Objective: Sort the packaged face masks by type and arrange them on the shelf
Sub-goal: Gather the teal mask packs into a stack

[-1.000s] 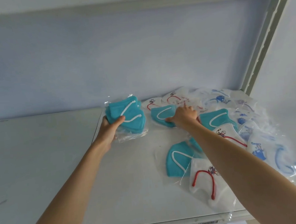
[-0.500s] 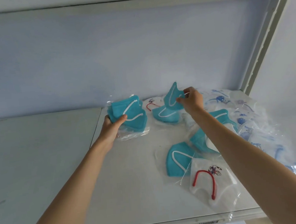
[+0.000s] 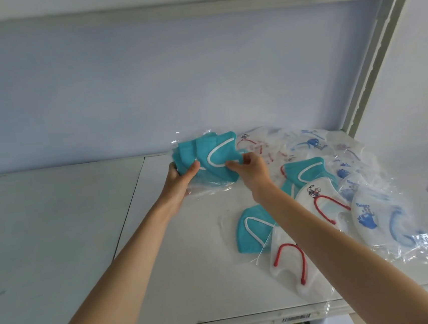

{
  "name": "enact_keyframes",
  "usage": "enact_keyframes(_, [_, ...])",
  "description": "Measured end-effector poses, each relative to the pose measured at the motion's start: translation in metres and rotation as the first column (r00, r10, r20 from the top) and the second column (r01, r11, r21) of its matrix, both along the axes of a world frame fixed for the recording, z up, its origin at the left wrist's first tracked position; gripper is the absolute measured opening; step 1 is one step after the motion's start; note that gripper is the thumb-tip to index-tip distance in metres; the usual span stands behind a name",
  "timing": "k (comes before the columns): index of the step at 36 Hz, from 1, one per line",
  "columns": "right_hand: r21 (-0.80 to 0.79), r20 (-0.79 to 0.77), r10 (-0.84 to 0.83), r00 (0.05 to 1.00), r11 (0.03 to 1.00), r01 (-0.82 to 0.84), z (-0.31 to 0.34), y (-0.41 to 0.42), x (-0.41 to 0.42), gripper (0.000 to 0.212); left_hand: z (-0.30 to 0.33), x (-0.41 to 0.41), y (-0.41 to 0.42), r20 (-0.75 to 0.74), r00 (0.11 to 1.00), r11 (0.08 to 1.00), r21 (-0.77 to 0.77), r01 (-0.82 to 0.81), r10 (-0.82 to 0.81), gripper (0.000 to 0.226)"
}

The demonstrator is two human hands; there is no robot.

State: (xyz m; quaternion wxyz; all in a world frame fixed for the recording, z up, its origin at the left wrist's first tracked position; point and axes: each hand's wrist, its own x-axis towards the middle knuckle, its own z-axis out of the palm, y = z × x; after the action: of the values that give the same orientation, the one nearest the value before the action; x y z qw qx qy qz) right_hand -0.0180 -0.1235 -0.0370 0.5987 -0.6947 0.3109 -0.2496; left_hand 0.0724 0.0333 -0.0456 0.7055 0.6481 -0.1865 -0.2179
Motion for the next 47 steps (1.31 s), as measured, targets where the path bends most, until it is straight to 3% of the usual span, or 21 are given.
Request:
enact_keyframes(4, [-0.197, -0.107, 0.074, 0.992, 0.976, -0.094, 0.000, 0.002, 0.001, 0.026, -0.003, -0.001, -0.002, 0.032, 0.999, 0.999, 0.032, 0.024, -0.025, 0.018])
enact_keyframes(7, [-0.243, -0.168, 0.121, 0.978, 0.957, -0.160, 0.003, -0.002, 0.002, 0.026, -0.002, 0.002, 0.002, 0.025, 1.000, 0.999, 0.054, -0.008, 0.007, 0.019])
enact_keyframes(10, [-0.287, -0.191, 0.064, 0.979, 0.951, -0.118, 0.008, -0.015, 0.004, 0.028, -0.001, 0.009, 0.009, 0.001, 0.997, 0.996, 0.051, -0.077, 0.077, 0.034])
enact_keyframes(13, [-0.613, -0.330, -0.153, 0.932, 0.785, -0.088, 0.006, -0.038, 0.006, 0.037, 0.000, 0.016, 0.019, 0.019, 0.992, 0.990, 0.064, -0.124, 0.123, 0.032])
enact_keyframes(15, [-0.727, -0.435, -0.252, 0.865, 0.665, -0.171, 0.001, -0.052, 0.011, 0.047, -0.001, 0.020, 0.025, 0.025, 0.989, 0.987, 0.066, -0.149, 0.148, 0.035])
enact_keyframes(18, [-0.737, -0.581, -0.301, 0.756, 0.588, -0.333, -0.006, -0.062, 0.022, 0.063, -0.003, 0.026, 0.032, 0.043, 0.986, 0.981, 0.098, -0.166, 0.162, 0.047])
enact_keyframes(21, [-0.702, -0.667, -0.330, 0.668, 0.578, -0.416, -0.012, -0.067, 0.031, 0.080, -0.004, 0.031, 0.035, 0.044, 0.986, 0.980, 0.103, -0.167, 0.164, 0.047])
enact_keyframes(24, [-0.699, -0.685, -0.346, 0.641, 0.562, -0.443, -0.016, -0.068, 0.036, 0.083, -0.008, 0.035, 0.037, 0.063, 0.984, 0.978, 0.117, -0.170, 0.164, 0.042])
enact_keyframes(29, [-0.719, -0.631, -0.343, 0.695, 0.594, -0.360, -0.014, -0.070, 0.036, 0.082, -0.008, 0.040, 0.037, 0.076, 0.984, 0.980, 0.108, -0.168, 0.161, 0.038])
enact_keyframes(34, [-0.773, -0.537, -0.345, 0.769, 0.567, -0.286, -0.008, -0.074, 0.033, 0.062, -0.010, 0.040, 0.031, 0.086, 0.983, 0.979, 0.109, -0.172, 0.163, 0.040])
enact_keyframes(41, [-0.809, -0.494, -0.380, 0.782, 0.530, -0.254, -0.011, -0.075, 0.027, 0.054, -0.014, 0.037, 0.019, 0.068, 0.987, 0.982, 0.106, -0.154, 0.148, 0.032])
enact_keyframes(43, [-0.794, -0.461, -0.350, 0.815, 0.573, -0.204, -0.011, -0.074, 0.026, 0.055, -0.015, 0.036, 0.018, 0.064, 0.988, 0.983, 0.105, -0.149, 0.143, 0.032])
enact_keyframes(47, [-0.535, -0.262, -0.202, 0.944, 0.844, 0.032, 0.007, -0.075, 0.019, 0.048, -0.015, 0.035, 0.016, 0.063, 0.987, 0.982, 0.110, -0.156, 0.150, 0.037])
